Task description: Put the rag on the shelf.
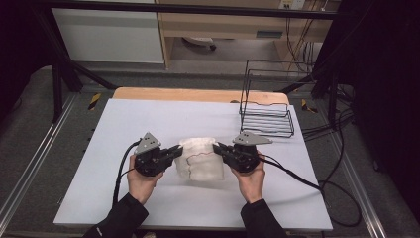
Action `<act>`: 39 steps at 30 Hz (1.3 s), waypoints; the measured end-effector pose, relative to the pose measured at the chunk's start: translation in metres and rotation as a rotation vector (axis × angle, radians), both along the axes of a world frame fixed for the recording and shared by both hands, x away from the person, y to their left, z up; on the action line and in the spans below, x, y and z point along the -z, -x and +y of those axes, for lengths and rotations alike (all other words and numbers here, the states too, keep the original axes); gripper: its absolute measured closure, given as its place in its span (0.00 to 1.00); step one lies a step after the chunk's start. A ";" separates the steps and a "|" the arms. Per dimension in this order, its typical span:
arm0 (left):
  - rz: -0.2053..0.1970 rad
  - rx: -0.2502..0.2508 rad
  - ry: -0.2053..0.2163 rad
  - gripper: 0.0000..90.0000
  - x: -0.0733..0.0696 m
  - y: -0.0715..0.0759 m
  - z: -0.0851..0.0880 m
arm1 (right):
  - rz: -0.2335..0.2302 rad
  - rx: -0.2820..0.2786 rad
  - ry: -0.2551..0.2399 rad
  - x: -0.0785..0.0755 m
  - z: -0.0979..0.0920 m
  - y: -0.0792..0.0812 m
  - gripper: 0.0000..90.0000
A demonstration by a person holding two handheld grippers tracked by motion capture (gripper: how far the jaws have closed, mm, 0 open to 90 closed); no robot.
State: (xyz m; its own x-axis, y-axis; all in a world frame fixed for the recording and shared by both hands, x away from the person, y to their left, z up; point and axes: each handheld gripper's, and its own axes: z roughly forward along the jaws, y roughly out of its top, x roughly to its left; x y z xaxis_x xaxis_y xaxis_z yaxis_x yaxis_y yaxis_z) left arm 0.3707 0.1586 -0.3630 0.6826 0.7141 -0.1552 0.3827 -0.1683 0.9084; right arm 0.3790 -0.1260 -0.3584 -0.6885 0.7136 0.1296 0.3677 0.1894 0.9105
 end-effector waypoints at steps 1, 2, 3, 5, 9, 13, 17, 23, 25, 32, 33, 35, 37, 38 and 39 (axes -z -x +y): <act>-0.002 0.002 0.005 0.92 -0.002 0.000 -0.002 | -0.008 0.005 -0.002 -0.002 -0.002 0.001 0.93; -0.006 0.004 0.007 0.92 -0.004 -0.001 -0.004 | -0.021 0.013 -0.002 -0.006 -0.005 0.003 0.93; -0.012 0.003 0.008 0.92 -0.006 -0.001 -0.006 | -0.021 0.013 -0.002 -0.006 -0.005 0.003 0.93; -0.020 0.007 0.006 0.92 -0.010 -0.002 -0.010 | -0.031 0.019 0.000 -0.009 -0.009 0.005 0.93; -0.034 0.018 0.011 0.92 -0.019 -0.004 -0.017 | -0.049 0.033 -0.006 -0.016 -0.017 0.008 0.93; -0.049 0.027 0.019 0.92 -0.027 -0.006 -0.025 | -0.067 0.047 -0.018 -0.022 -0.025 0.010 0.93; -0.066 0.034 0.021 0.92 -0.034 -0.008 -0.034 | -0.084 0.060 -0.024 -0.029 -0.033 0.012 0.93; -0.090 0.038 0.036 0.92 -0.042 -0.011 -0.044 | -0.116 0.086 -0.033 -0.037 -0.043 0.014 0.93; -0.098 0.038 0.043 0.92 -0.044 -0.012 -0.047 | -0.130 0.094 -0.037 -0.039 -0.046 0.015 0.93; -0.139 0.037 0.074 0.92 -0.051 -0.014 -0.056 | -0.174 0.121 -0.068 -0.043 -0.055 0.019 0.93; -0.146 0.037 0.078 0.92 -0.053 -0.014 -0.057 | -0.184 0.124 -0.069 -0.044 -0.057 0.020 0.93; -0.160 0.040 0.087 0.92 -0.055 -0.014 -0.060 | -0.204 0.128 -0.079 -0.045 -0.059 0.021 0.93; -0.172 0.041 0.098 0.92 -0.057 -0.015 -0.062 | -0.225 0.135 -0.092 -0.047 -0.062 0.022 0.93; -0.178 0.043 0.106 0.92 -0.059 -0.015 -0.063 | -0.235 0.136 -0.100 -0.048 -0.063 0.023 0.93; -0.185 0.043 0.115 0.92 -0.060 -0.015 -0.064 | -0.247 0.140 -0.107 -0.049 -0.065 0.024 0.93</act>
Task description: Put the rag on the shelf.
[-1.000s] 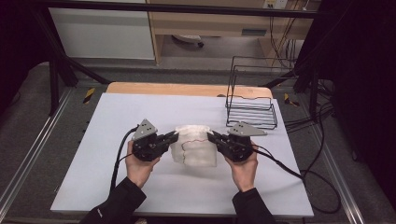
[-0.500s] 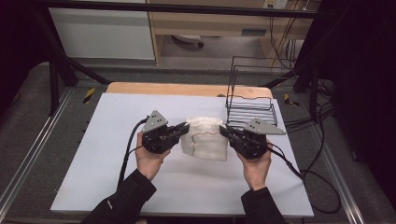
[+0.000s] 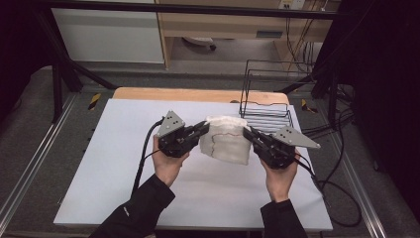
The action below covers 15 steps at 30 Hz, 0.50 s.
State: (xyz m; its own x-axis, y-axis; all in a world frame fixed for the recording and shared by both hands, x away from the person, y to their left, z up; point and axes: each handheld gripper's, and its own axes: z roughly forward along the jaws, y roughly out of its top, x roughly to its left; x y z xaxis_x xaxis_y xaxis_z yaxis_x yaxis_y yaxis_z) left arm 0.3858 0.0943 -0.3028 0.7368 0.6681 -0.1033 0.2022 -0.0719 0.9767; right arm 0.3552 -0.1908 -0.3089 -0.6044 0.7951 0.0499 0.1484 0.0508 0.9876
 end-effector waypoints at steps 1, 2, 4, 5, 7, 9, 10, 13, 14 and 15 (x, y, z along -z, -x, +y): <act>-0.005 0.001 0.010 0.92 -0.002 0.000 -0.001 | -0.010 0.003 -0.008 -0.001 -0.001 0.001 0.93; -0.012 0.001 0.012 0.92 -0.003 0.000 -0.003 | -0.020 0.004 -0.013 -0.002 -0.003 0.001 0.93; -0.024 0.005 0.018 0.92 -0.006 -0.001 -0.006 | -0.033 0.010 -0.024 -0.004 -0.006 0.002 0.93; -0.027 0.008 0.020 0.92 -0.008 -0.001 -0.007 | -0.039 0.012 -0.028 -0.005 -0.007 0.002 0.93; -0.033 0.011 0.027 0.92 -0.011 -0.002 -0.009 | -0.045 0.016 -0.035 -0.008 -0.010 0.002 0.93; -0.039 0.012 0.032 0.92 -0.014 -0.004 -0.012 | -0.050 0.018 -0.043 -0.010 -0.013 0.002 0.93; -0.040 0.013 0.037 0.92 -0.015 -0.004 -0.013 | -0.051 0.020 -0.046 -0.011 -0.014 0.001 0.93; -0.047 0.012 0.044 0.92 -0.020 -0.006 -0.017 | -0.063 0.027 -0.051 -0.016 -0.017 0.000 0.93; -0.049 0.012 0.047 0.92 -0.021 -0.007 -0.018 | -0.067 0.030 -0.049 -0.017 -0.018 -0.001 0.93; -0.052 0.013 0.045 0.92 -0.023 -0.008 -0.018 | -0.069 0.033 -0.057 -0.018 -0.018 -0.001 0.93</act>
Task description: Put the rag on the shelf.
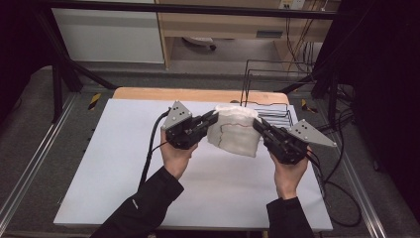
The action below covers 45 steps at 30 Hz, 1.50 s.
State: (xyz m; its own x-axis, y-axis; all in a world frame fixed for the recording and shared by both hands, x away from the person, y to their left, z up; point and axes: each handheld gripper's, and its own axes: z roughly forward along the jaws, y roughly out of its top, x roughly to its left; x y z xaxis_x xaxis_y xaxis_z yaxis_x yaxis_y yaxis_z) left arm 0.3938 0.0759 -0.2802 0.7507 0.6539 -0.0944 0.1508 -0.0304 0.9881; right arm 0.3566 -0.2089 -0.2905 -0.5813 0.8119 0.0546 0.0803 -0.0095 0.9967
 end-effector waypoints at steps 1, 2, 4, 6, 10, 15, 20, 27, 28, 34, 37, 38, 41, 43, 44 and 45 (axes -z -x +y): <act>-0.002 -0.001 0.002 0.92 -0.001 -0.001 -0.001 | -0.007 0.003 0.004 -0.001 -0.001 -0.001 0.93; -0.005 -0.005 0.004 0.92 -0.002 -0.002 -0.003 | -0.008 0.005 0.002 -0.002 -0.002 -0.002 0.93; -0.010 -0.006 0.010 0.92 -0.005 -0.003 -0.005 | -0.016 0.009 -0.005 -0.004 -0.004 -0.004 0.93; -0.015 -0.008 0.019 0.92 -0.007 -0.005 -0.007 | -0.026 0.016 -0.011 -0.007 -0.006 -0.006 0.93; -0.029 -0.009 0.029 0.92 -0.012 -0.009 -0.011 | -0.039 0.020 -0.028 -0.012 -0.009 -0.009 0.93; -0.041 -0.006 0.035 0.92 -0.019 -0.013 -0.015 | -0.061 0.034 -0.033 -0.017 -0.012 -0.012 0.93; -0.048 -0.007 0.048 0.92 -0.026 -0.017 -0.019 | -0.079 0.044 -0.041 -0.025 -0.015 -0.015 0.93; -0.068 -0.009 0.065 0.92 -0.039 -0.025 -0.027 | -0.105 0.066 -0.029 -0.041 -0.020 -0.022 0.93; -0.071 -0.008 0.066 0.92 -0.041 -0.026 -0.028 | -0.106 0.069 -0.031 -0.043 -0.020 -0.023 0.93; -0.087 -0.006 0.076 0.92 -0.053 -0.032 -0.037 | -0.125 0.085 -0.032 -0.055 -0.028 -0.028 0.93; -0.092 -0.003 0.078 0.92 -0.057 -0.034 -0.042 | -0.135 0.097 -0.040 -0.060 -0.032 -0.030 0.93; -0.093 -0.002 0.076 0.92 -0.059 -0.035 -0.044 | -0.136 0.100 -0.045 -0.062 -0.033 -0.031 0.93; -0.096 -0.002 0.073 0.92 -0.064 -0.039 -0.048 | -0.141 0.107 -0.049 -0.065 -0.036 -0.033 0.93; -0.094 -0.001 0.080 0.92 -0.068 -0.042 -0.050 | -0.140 0.112 -0.052 -0.068 -0.038 -0.036 0.93; -0.095 -0.002 0.081 0.92 -0.070 -0.043 -0.052 | -0.139 0.114 -0.050 -0.069 -0.039 -0.037 0.93; -0.096 -0.001 0.081 0.92 -0.071 -0.045 -0.053 | -0.139 0.116 -0.052 -0.070 -0.040 -0.038 0.93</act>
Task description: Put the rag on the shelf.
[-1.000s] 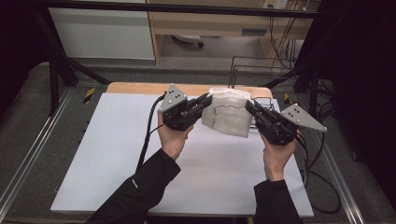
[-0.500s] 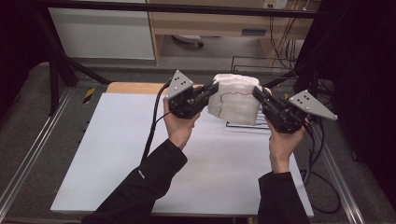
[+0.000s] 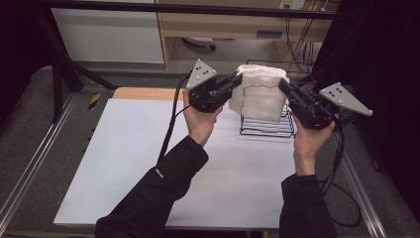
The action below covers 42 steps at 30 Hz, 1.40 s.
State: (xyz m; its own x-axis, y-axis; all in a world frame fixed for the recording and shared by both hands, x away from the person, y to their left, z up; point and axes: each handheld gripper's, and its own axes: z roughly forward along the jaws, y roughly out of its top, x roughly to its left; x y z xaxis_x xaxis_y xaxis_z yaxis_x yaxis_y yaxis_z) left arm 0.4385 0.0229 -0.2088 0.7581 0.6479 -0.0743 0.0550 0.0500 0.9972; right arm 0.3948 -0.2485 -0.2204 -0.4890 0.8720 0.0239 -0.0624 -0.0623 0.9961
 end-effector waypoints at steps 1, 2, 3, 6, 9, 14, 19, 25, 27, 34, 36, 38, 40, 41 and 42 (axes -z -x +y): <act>-0.002 0.002 0.000 0.92 -0.002 -0.001 -0.001 | -0.003 0.005 -0.001 -0.002 0.000 -0.001 0.93; -0.006 0.002 -0.003 0.93 -0.003 -0.002 -0.003 | -0.005 0.007 0.000 -0.003 -0.001 -0.001 0.93; -0.011 0.000 -0.003 0.93 -0.005 -0.003 -0.004 | -0.002 0.008 0.000 -0.005 -0.001 -0.002 0.93; -0.016 -0.003 -0.001 0.93 -0.009 -0.006 -0.008 | -0.007 0.021 0.006 -0.010 -0.003 -0.004 0.93; -0.022 -0.003 0.001 0.93 -0.013 -0.010 -0.011 | -0.009 0.031 0.010 -0.015 -0.004 -0.006 0.93; -0.025 -0.004 0.007 0.93 -0.021 -0.017 -0.017 | -0.015 0.046 0.017 -0.023 -0.008 -0.011 0.93; -0.036 -0.001 0.014 0.93 -0.030 -0.021 -0.023 | -0.021 0.059 0.016 -0.030 -0.014 -0.017 0.93; -0.046 0.001 0.024 0.93 -0.038 -0.026 -0.029 | -0.029 0.074 0.014 -0.040 -0.020 -0.025 0.93; -0.051 -0.007 0.017 0.93 -0.040 -0.027 -0.032 | -0.030 0.074 0.012 -0.042 -0.022 -0.027 0.93; -0.051 -0.009 0.024 0.93 -0.042 -0.035 -0.036 | -0.025 0.085 0.013 -0.042 -0.026 -0.038 0.93; -0.043 -0.012 0.028 0.93 -0.042 -0.039 -0.038 | -0.022 0.086 0.013 -0.041 -0.026 -0.042 0.93; -0.036 -0.012 0.032 0.93 -0.042 -0.045 -0.039 | -0.020 0.088 0.013 -0.041 -0.027 -0.047 0.93; -0.038 -0.018 0.025 0.93 -0.044 -0.049 -0.041 | -0.016 0.090 0.005 -0.041 -0.028 -0.053 0.93; -0.039 -0.017 0.025 0.93 -0.044 -0.051 -0.042 | -0.015 0.092 0.001 -0.041 -0.029 -0.056 0.93; -0.042 -0.020 0.023 0.93 -0.045 -0.052 -0.043 | -0.012 0.090 -0.001 -0.041 -0.029 -0.058 0.93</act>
